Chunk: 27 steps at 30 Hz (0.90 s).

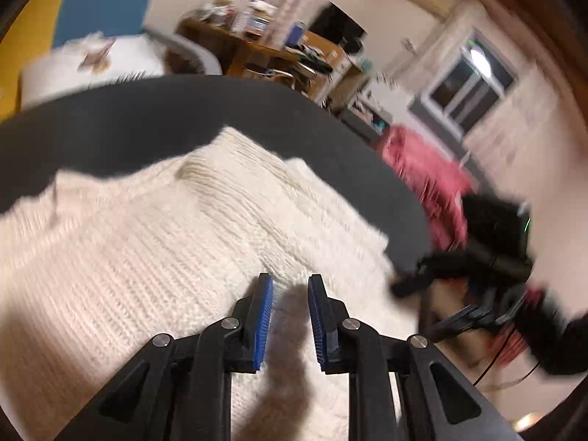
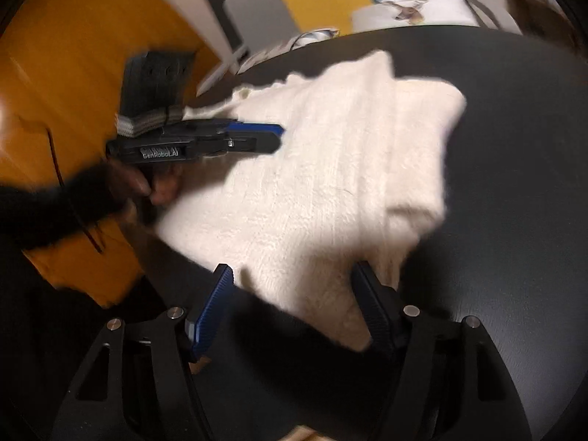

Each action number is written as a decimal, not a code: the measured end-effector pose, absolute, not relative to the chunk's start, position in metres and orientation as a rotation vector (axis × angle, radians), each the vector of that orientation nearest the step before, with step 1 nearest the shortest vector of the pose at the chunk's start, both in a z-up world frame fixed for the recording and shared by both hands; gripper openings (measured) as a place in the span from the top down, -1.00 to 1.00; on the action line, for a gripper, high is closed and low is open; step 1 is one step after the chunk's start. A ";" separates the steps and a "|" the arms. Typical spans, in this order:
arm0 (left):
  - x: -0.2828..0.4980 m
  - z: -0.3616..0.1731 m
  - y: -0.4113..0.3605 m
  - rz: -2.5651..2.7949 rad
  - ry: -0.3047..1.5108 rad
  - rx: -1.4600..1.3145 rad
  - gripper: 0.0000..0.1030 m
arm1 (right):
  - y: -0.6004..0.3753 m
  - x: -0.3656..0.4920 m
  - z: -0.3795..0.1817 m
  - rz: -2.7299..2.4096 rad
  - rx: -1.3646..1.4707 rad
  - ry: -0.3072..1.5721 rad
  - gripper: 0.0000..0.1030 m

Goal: Fold clothes

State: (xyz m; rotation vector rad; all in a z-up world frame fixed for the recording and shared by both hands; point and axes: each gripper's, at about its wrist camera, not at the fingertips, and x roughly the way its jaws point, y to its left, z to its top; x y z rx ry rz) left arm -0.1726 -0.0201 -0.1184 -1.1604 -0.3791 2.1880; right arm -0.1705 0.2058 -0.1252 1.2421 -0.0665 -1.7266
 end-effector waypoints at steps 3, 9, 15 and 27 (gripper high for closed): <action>-0.161 -0.092 -0.033 2.235 -0.380 -1.061 0.63 | 0.203 -0.170 -0.121 -1.764 1.268 -0.049 -0.19; -0.119 -0.068 -0.092 2.426 -0.349 -1.008 0.61 | 0.153 -0.169 -0.071 -1.801 1.106 0.046 -0.33; -0.118 -0.074 -0.177 2.562 -0.212 -1.106 0.55 | 0.062 -0.195 -0.081 -1.770 1.120 0.126 -0.33; -0.208 -0.108 -0.171 2.000 -0.021 -1.291 0.37 | 0.062 -0.196 -0.113 -1.756 1.135 -0.041 -0.57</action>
